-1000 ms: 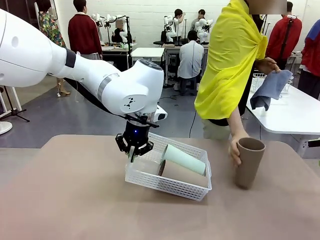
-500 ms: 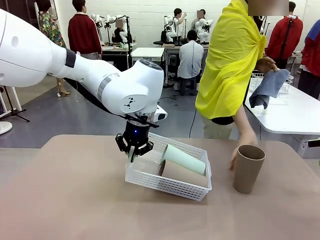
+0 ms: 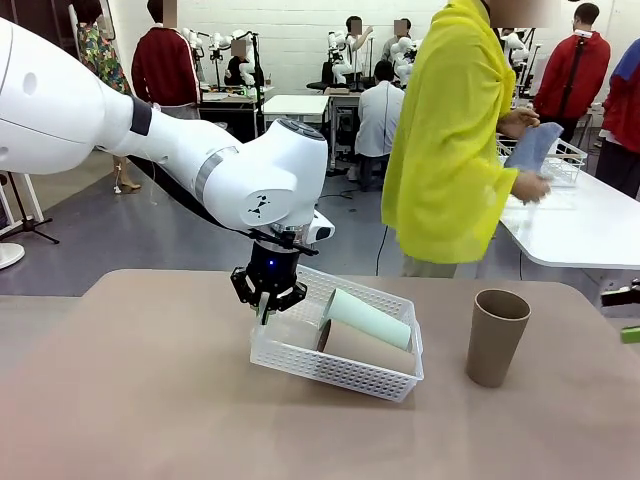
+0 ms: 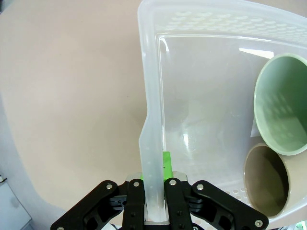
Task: Clean and organize the cups into the basket.
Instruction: Pick up the Reusable plastic cup from the right side of the table and stack it inside the Organizing basket in the center of the table.
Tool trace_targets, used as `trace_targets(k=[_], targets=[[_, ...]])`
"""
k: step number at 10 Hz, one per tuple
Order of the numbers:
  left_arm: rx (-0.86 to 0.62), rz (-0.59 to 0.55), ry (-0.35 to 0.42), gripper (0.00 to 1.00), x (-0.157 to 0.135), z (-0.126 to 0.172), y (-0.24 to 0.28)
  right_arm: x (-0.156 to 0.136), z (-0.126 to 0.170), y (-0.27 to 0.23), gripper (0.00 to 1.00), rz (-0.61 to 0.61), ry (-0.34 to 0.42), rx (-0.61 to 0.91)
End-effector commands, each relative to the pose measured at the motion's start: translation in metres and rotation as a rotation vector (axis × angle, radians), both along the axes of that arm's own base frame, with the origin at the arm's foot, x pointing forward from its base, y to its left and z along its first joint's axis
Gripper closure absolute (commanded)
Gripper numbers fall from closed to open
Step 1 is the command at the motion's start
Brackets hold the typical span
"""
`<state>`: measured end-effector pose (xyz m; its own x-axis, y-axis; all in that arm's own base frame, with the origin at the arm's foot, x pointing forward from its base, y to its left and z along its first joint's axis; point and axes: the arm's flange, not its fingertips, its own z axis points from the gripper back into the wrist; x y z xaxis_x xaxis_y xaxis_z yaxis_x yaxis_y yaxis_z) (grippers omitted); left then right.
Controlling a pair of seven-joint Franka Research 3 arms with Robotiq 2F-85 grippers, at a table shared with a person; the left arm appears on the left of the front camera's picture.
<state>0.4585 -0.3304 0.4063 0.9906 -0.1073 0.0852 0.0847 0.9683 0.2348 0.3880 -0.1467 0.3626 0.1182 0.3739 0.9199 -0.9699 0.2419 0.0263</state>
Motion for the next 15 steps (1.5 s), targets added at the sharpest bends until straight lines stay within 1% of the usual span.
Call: trace_targets(k=[1,2,4,6,7,8,9,13,14,15], targets=[[0.008,-0.008,-0.007,1.0,-0.002,-0.001,0.0,0.028,-0.022,0.028,0.0,0.01,0.015,-0.054],[0.008,-0.008,-0.007,1.0,-0.002,-0.001,0.0,0.037,-0.033,0.042,0.0,0.006,0.022,-0.067],[0.008,-0.008,-0.007,1.0,-0.002,-0.001,0.0,0.053,-0.054,0.062,0.0,0.04,0.048,-0.053],[0.008,-0.008,-0.007,1.0,-0.002,-0.001,0.0,0.062,-0.066,0.069,0.0,0.027,0.063,-0.054],[0.008,-0.008,-0.007,1.0,-0.002,-0.001,0.0,0.065,-0.067,0.07,0.0,-0.012,0.059,-0.056],[0.008,-0.008,-0.007,1.0,-0.002,-0.001,0.0,0.066,-0.066,0.068,0.0,-0.101,0.08,-0.055],[0.008,-0.008,-0.007,1.0,-0.002,-0.001,0.0,0.058,-0.066,0.07,0.0,0.035,0.087,-0.057],[0.008,-0.008,-0.007,1.0,-0.002,-0.001,0.0,0.058,-0.066,0.07,0.0,0.035,0.087,-0.057],[0.008,-0.008,-0.007,1.0,-0.002,-0.001,0.0,0.06,-0.066,0.069,0.0,0.013,0.086,-0.054],[0.008,-0.008,-0.007,1.0,-0.002,-0.001,0.0,0.058,-0.069,0.076,0.0,0.051,0.082,-0.078]])
